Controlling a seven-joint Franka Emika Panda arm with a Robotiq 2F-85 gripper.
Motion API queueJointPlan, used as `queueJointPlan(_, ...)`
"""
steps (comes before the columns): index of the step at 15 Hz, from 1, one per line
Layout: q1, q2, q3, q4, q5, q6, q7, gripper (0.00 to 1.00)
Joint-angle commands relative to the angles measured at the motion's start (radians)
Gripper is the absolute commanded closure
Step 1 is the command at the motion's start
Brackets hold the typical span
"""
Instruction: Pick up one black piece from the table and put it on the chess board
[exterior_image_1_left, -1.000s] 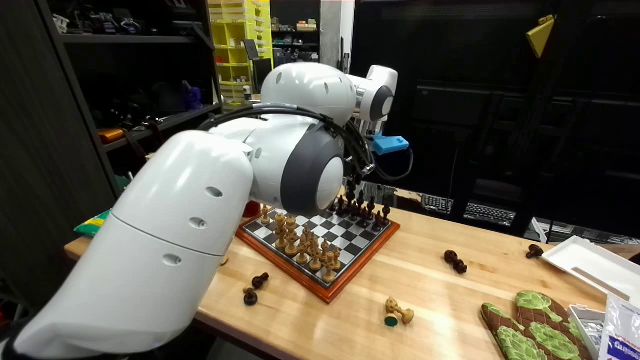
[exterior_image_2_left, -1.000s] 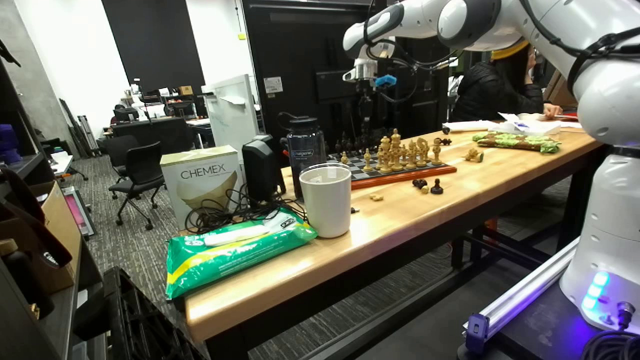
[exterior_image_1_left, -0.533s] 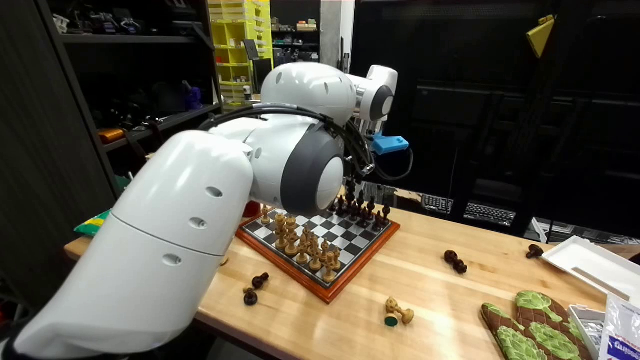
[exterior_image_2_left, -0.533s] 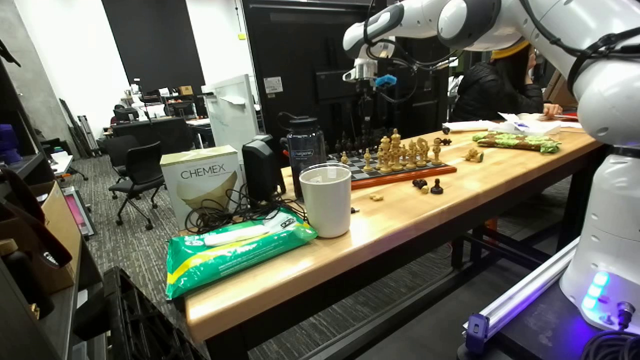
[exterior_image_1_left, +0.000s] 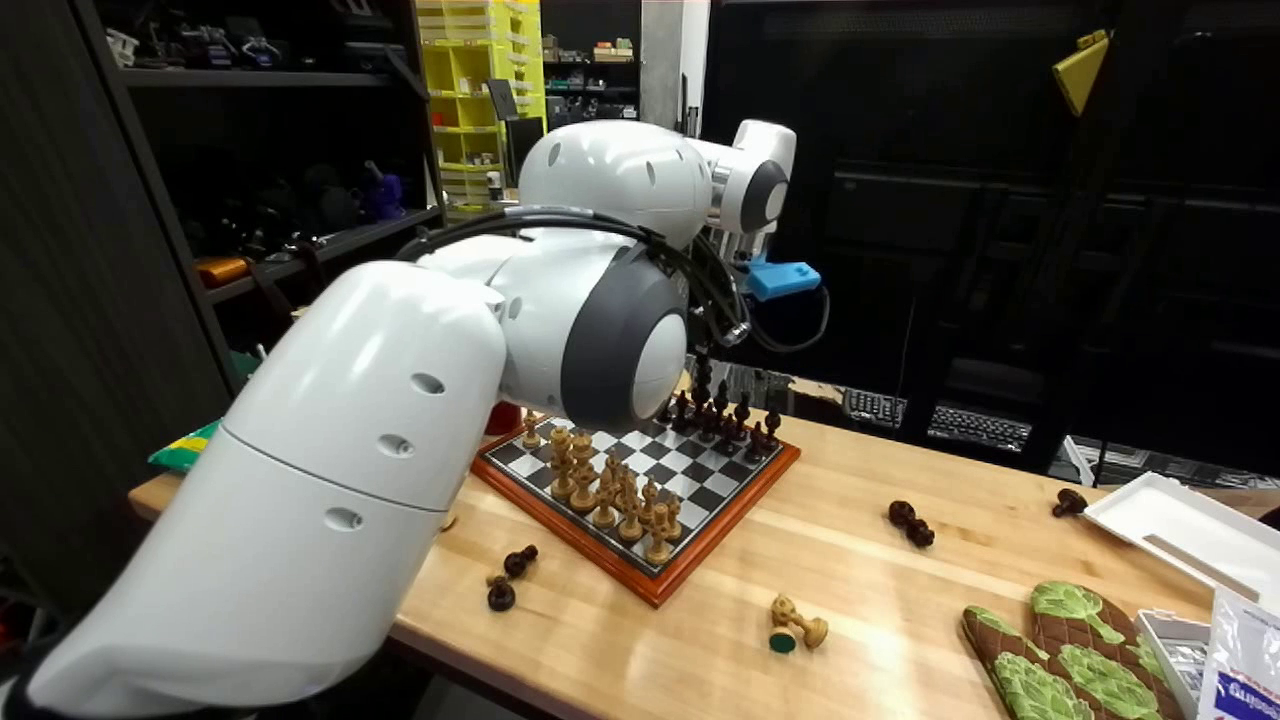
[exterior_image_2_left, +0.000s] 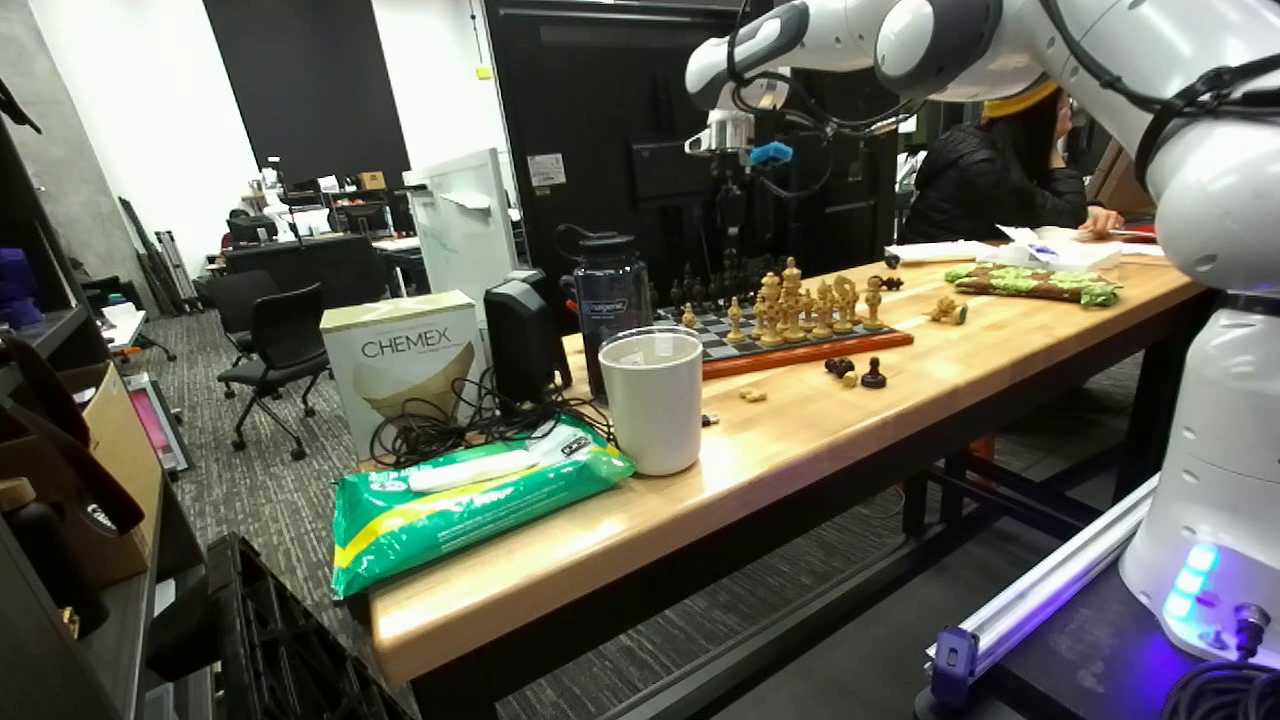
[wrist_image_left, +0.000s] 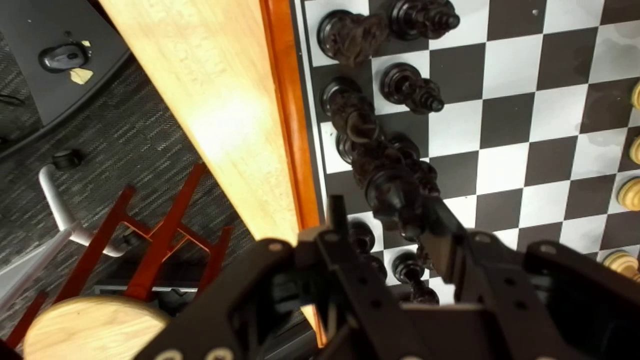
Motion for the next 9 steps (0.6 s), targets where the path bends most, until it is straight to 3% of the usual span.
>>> queueJointPlan(1,0.014,-0.02,-0.011,0.023,-0.032,-0.013,0.0,0.51)
queueJointPlan(4,0.015,-0.032,-0.014,0.037,-0.042,-0.047,0.038,0.41)
queueJointPlan(5,0.016,-0.047,-0.02,0.03,-0.041,-0.069,0.08,0.21)
queueJointPlan(9,0.011,-0.115,-0.035,-0.022,-0.022,-0.108,0.282,0.0)
